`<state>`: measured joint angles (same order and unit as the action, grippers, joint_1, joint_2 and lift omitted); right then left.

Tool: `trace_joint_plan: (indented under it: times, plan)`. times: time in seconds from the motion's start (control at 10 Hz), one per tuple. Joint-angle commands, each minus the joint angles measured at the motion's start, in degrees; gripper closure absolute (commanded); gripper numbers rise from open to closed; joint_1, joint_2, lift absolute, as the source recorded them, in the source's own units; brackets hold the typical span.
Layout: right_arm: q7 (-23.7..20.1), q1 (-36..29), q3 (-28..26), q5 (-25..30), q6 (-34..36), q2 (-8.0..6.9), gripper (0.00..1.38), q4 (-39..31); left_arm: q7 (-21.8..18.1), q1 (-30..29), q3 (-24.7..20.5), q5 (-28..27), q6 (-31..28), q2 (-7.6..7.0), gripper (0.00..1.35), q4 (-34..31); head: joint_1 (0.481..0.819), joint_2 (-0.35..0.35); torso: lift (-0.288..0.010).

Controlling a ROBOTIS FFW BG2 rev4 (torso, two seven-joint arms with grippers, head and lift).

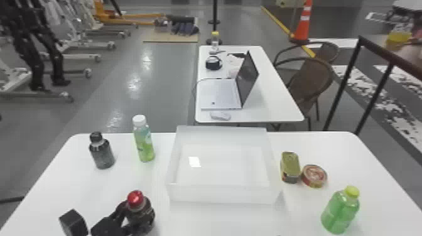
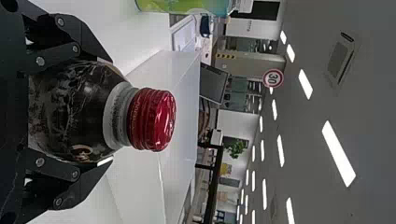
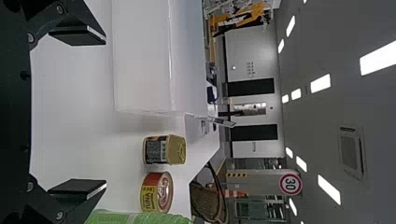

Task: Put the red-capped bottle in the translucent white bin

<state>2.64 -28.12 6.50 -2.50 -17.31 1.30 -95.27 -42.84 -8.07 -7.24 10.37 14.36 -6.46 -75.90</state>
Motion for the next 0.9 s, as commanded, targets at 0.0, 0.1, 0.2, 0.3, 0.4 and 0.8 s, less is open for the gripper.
trace_joint_plan:
  times: [0.0,0.1,0.2,0.3,0.4,0.8]
  plan:
    - [0.0,0.0,0.0,-0.05,0.0,0.02,0.2,0.0,0.82,-0.81,-2.08,-4.39,-4.69,1.01,0.93,-7.42,0.549,0.0,-0.1]
    - [0.0,0.0,0.0,-0.05,0.0,0.02,0.2,0.0,2.14,-1.6,-4.1,-7.56,-10.58,2.33,0.94,-15.94,0.549,0.0,-0.1]
    - [0.0,-0.09,0.0,-0.05,0.0,0.02,0.2,0.0,4.6,-0.81,-3.75,-5.36,-15.24,2.68,0.94,-22.27,0.549,0.0,-0.1]
    - [0.0,-0.09,0.0,-0.14,0.0,0.02,0.2,0.0,4.34,3.06,-2.17,-3.78,-19.19,2.07,0.94,-24.73,0.549,0.0,-0.1]
    - [0.0,0.44,0.18,-0.05,0.0,0.02,0.2,0.26,4.16,6.93,1.08,-1.23,-20.16,0.31,0.94,-24.2,0.549,0.0,-0.1]
    - [0.0,1.05,0.53,-0.23,0.0,0.11,0.2,0.88,1.53,20.73,18.31,4.48,-14.98,-1.27,0.94,-6.8,0.549,0.0,-0.1]
